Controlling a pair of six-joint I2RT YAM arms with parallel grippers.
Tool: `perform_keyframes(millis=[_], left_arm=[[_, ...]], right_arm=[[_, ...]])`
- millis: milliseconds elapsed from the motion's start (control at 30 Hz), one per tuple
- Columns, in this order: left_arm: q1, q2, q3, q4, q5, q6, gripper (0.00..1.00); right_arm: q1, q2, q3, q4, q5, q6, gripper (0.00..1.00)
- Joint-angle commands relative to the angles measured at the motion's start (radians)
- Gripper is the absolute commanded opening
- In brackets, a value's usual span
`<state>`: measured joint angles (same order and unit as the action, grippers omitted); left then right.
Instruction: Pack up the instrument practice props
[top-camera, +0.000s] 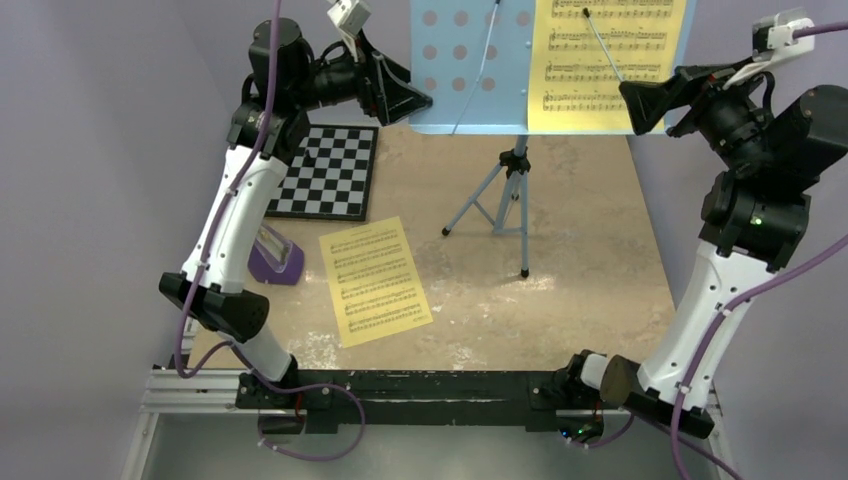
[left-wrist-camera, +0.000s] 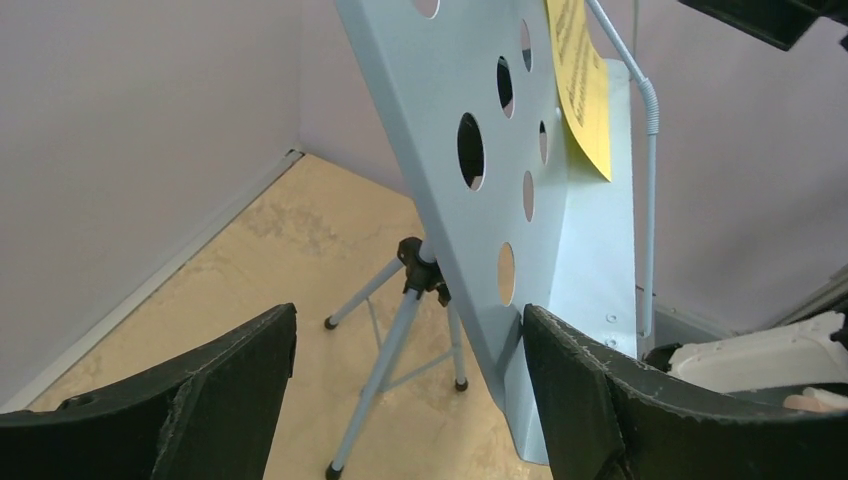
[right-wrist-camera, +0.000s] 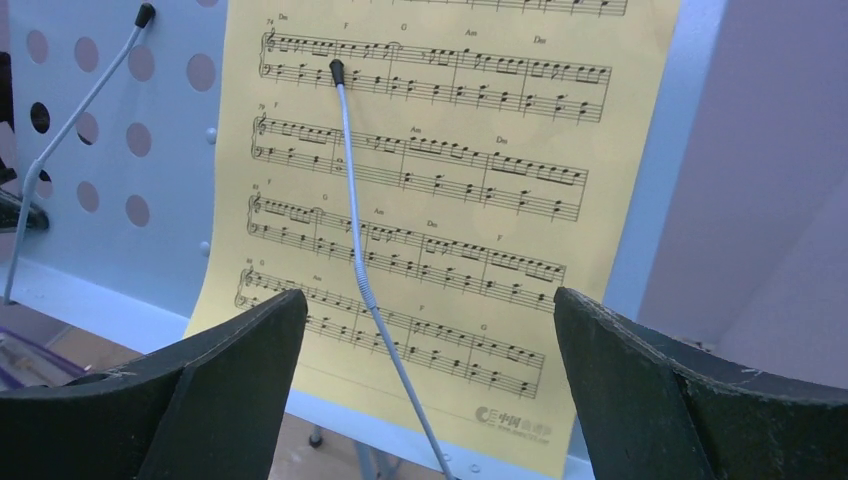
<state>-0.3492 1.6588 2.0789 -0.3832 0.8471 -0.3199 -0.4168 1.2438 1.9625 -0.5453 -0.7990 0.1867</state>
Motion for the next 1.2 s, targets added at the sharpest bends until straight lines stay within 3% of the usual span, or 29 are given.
perform_keyframes(millis=[0, 200, 667, 833, 1033, 1167], left_arm=[[0.008, 0.033, 0.089, -0.026, -0.096, 0.063, 0.87], [0.022, 0.096, 0.202, -0.083, -0.128, 0.123, 0.87], [0.039, 0.182, 0.282, -0.09, -0.219, 0.179, 0.87], [0.046, 0.174, 0.288, -0.044, -0.214, 0.156, 0.88], [0.094, 0.093, 0.314, 0.065, -0.344, 0.149, 0.91], [0.1, -0.03, 0.241, 0.22, -0.336, 0.199, 0.94]], right_arm=[[-0.049, -0.026, -0.019, 0.019, 0.094, -0.073, 0.99], [-0.109, 0.045, 0.046, -0.026, -0.067, -0.012, 0.99], [-0.118, -0.005, -0.087, 0.081, -0.217, 0.119, 0.99], [-0.118, -0.065, -0.154, 0.127, -0.197, 0.154, 0.99], [-0.118, -0.082, -0.185, 0.116, -0.174, 0.124, 0.99], [-0.118, -0.096, -0.197, 0.116, -0.156, 0.093, 0.99]])
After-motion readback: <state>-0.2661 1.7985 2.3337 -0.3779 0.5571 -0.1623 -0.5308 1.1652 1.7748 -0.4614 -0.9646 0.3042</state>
